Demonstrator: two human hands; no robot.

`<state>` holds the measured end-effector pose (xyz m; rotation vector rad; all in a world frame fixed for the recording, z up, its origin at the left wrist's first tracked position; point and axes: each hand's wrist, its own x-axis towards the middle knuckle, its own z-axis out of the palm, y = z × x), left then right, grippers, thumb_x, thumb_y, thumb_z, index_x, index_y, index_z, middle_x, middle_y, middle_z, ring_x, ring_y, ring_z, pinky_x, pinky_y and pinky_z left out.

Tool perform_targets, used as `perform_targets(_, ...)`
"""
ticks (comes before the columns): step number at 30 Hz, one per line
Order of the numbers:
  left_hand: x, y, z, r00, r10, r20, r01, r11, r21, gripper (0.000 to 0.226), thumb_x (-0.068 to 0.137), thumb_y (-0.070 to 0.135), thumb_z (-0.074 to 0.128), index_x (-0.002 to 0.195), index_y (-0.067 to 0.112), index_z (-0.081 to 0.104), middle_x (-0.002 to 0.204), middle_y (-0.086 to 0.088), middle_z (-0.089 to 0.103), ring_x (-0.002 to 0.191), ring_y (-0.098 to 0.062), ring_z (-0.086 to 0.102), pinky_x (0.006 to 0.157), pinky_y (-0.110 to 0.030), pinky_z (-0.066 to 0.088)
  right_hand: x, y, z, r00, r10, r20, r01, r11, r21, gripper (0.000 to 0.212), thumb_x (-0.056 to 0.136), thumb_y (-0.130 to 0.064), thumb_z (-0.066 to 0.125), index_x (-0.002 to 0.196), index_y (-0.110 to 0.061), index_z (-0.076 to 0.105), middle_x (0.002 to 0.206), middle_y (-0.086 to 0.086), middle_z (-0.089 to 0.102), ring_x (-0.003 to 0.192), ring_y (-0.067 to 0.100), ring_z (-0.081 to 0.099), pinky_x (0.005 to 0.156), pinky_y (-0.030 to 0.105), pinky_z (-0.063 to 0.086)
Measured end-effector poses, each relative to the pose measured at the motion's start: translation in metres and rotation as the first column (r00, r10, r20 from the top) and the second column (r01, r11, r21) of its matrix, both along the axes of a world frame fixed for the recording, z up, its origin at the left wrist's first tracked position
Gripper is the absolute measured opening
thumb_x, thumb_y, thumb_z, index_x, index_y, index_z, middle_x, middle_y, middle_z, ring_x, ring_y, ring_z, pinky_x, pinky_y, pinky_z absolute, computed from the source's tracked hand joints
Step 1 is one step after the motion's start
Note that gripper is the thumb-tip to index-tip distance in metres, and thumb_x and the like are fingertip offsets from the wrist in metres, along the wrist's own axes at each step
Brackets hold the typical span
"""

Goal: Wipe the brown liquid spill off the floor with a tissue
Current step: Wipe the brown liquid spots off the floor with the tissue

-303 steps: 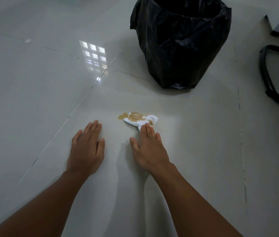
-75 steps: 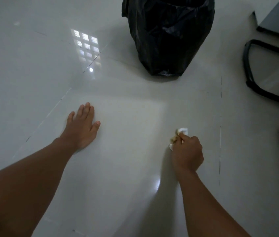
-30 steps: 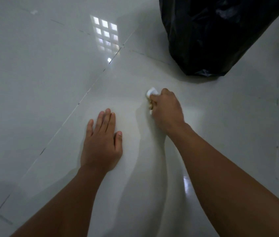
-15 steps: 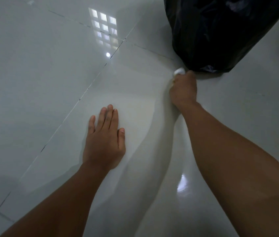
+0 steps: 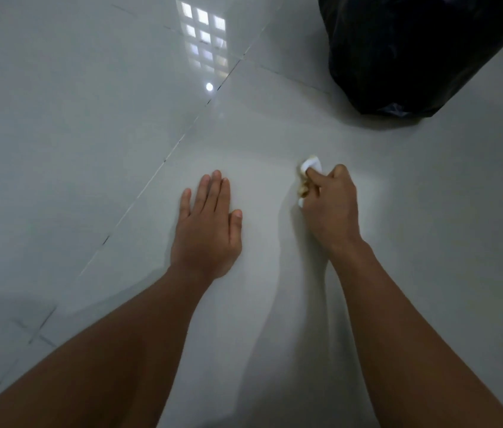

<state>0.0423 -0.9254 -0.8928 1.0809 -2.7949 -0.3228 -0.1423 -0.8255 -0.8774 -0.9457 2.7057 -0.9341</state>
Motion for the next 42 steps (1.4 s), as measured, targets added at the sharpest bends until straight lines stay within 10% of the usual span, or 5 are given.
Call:
perform_targets(6,0.003,-0.004,0.005,0.988,0.053,-0.145,-0.035,0.992,0.121,0.058,0.097,0.035,0.018,0.149,0.014,0.032,0.159,0.0,0.026,0.148,-0.012,0.016,0.121,-0.038,0.006,0.046,0.033,0.01,0.992,0.116,0.051,-0.115,0.993,-0.017,0.023,0.094,-0.012,0.051,0.111,-0.012,0.068,0.077,-0.013,0.033,0.069,-0.013,0.048,0.064,-0.002,0.034)
perform_targets(11,0.016,-0.021,0.012,0.991,-0.071,-0.112,0.093,0.975,0.2,0.052,0.098,0.025,0.03,0.15,0.018,0.03,0.16,0.003,0.02,0.148,-0.01,0.013,0.119,-0.031,0.005,0.076,0.037,0.008,0.963,0.256,0.081,-0.256,0.967,-0.001,0.022,0.086,-0.018,0.051,0.104,-0.02,0.065,0.086,0.002,0.04,0.079,0.027,0.057,0.07,0.045,0.056)
perform_targets(22,0.039,-0.029,0.019,0.964,-0.266,0.024,0.26,0.956,0.134,0.059,0.097,0.014,0.031,0.153,0.017,0.014,0.162,0.0,0.01,0.149,-0.014,0.005,0.121,-0.033,0.005,0.179,0.053,0.017,0.853,0.519,-0.054,-0.513,0.853,0.093,0.029,0.086,-0.014,0.053,0.113,-0.014,0.064,0.079,0.004,0.037,0.072,0.03,0.048,0.053,0.035,0.04)
perform_targets(36,0.024,-0.004,0.012,0.995,-0.1,-0.007,0.101,0.987,0.124,0.066,0.085,0.021,0.025,0.149,0.009,0.028,0.16,-0.008,0.021,0.148,-0.025,0.015,0.12,-0.046,0.008,0.077,0.192,0.019,0.896,-0.418,-0.151,0.439,0.886,0.151,0.021,0.091,-0.017,0.056,0.103,-0.016,0.073,0.075,0.006,0.042,0.066,0.025,0.045,0.059,0.029,0.034)
perform_targets(42,0.022,-0.002,0.01,0.995,-0.094,0.033,0.091,0.993,0.073,0.066,0.085,0.024,0.025,0.149,0.006,0.028,0.159,-0.011,0.022,0.148,-0.029,0.016,0.119,-0.051,0.01,0.197,0.142,0.017,0.99,0.111,-0.086,-0.105,0.992,0.07,0.024,0.08,-0.027,0.053,0.099,-0.023,0.068,0.072,0.0,0.048,0.061,0.022,0.054,0.046,0.03,0.044)
